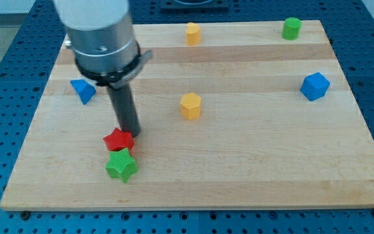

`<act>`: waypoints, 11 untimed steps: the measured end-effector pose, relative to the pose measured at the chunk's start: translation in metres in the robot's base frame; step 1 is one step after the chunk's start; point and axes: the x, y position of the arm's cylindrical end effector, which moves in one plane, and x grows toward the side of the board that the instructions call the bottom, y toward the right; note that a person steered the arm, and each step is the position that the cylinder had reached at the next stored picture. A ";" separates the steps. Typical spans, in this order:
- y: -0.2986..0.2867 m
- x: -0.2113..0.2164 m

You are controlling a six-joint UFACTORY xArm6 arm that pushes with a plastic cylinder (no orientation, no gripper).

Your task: Move your arm to the green star

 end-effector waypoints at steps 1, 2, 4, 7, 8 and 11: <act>-0.035 0.000; -0.066 0.001; -0.139 -0.005; -0.028 -0.021; 0.023 -0.019; 0.043 0.054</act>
